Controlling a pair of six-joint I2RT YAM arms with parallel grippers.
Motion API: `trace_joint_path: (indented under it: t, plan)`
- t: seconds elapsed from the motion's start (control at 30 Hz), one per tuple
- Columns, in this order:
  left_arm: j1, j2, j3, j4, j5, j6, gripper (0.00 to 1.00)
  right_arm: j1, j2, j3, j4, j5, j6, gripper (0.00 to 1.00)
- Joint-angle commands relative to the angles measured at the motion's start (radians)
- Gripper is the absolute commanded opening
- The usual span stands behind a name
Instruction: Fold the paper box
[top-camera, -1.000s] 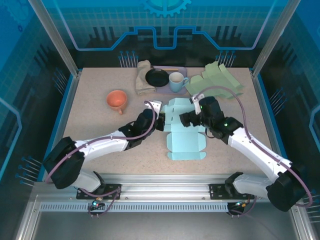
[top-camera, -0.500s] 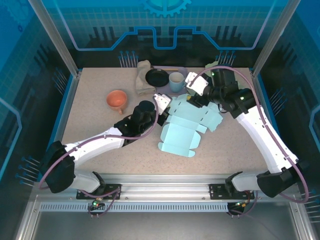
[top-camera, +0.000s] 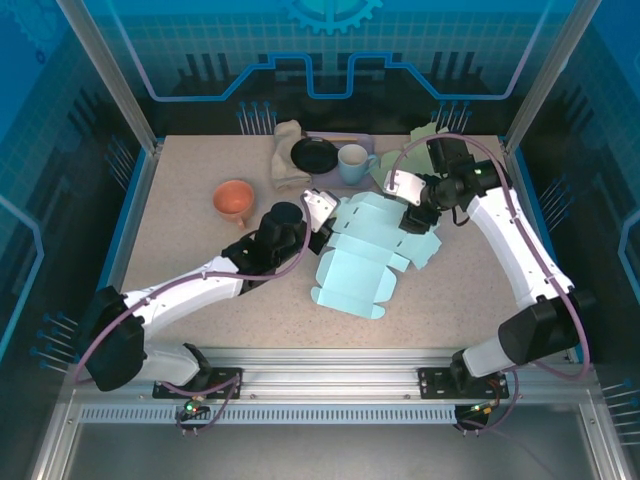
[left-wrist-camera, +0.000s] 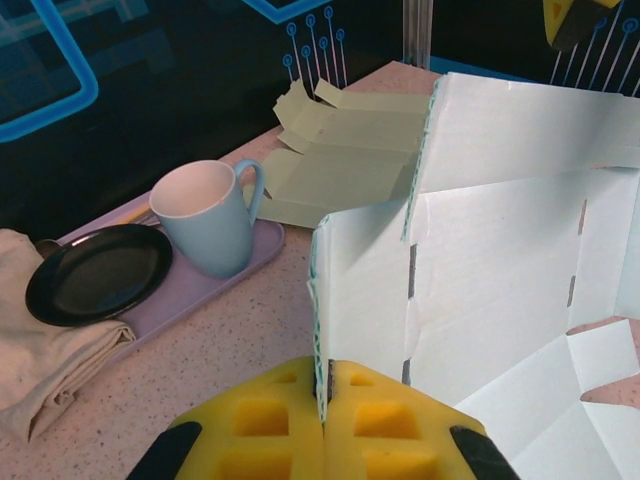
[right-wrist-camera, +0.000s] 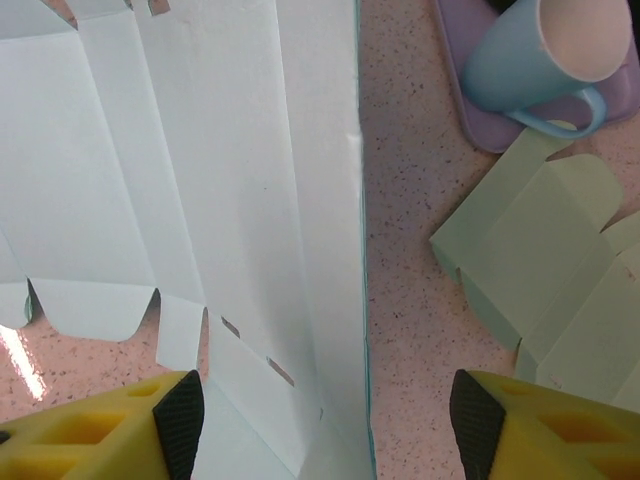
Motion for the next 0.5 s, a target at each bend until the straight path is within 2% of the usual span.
trace_joint_path:
  t: [0.0, 0.2, 0.47]
  plan:
    - [0.007, -0.034, -0.019, -0.003, 0.030, 0.021, 0.00, -0.021, 0.038, 0.032, -0.062, -0.024, -0.040, 0.68]
    - [0.010, -0.055, -0.026, -0.015, 0.049, 0.024, 0.00, -0.067, 0.046, 0.017, -0.042, -0.052, -0.050, 0.65]
    - [0.014, -0.048, -0.040, 0.015, 0.065, 0.019, 0.00, -0.072, 0.040, -0.023, -0.047, -0.102, -0.086, 0.63]
